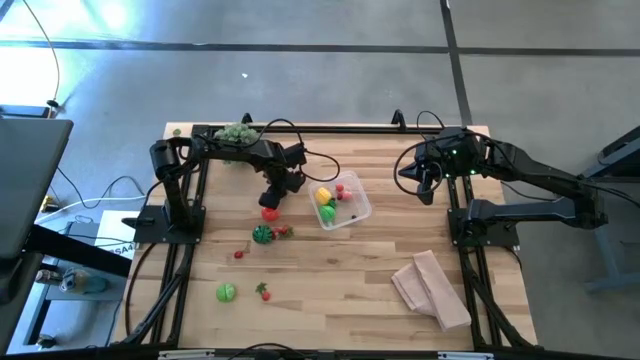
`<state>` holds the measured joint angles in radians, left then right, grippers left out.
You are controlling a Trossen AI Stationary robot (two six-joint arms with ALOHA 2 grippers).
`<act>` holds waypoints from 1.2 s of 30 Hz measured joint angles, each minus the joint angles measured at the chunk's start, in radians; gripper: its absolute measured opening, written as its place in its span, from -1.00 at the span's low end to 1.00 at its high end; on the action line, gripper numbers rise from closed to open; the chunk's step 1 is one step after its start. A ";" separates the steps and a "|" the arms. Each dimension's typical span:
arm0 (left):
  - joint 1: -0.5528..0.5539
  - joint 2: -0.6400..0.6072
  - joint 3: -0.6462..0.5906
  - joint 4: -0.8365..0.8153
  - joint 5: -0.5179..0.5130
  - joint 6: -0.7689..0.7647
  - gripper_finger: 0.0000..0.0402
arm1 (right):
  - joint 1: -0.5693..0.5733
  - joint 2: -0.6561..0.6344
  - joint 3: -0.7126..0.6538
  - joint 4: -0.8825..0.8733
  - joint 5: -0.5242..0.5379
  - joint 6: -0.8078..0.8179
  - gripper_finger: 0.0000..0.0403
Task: Pick and placing Produce into tupperware
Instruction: Put the blackberry into the transparent bin
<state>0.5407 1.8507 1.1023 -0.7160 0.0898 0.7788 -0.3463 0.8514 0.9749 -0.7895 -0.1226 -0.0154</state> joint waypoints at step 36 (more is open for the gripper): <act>0.003 -0.262 0.126 -0.007 0.271 -0.144 -0.48 | 0.000 0.000 0.000 0.000 0.000 0.000 -0.98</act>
<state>0.5435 1.5887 1.2288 -0.7232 0.3605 0.6348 -0.3466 0.8513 0.9750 -0.7892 -0.1225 -0.0154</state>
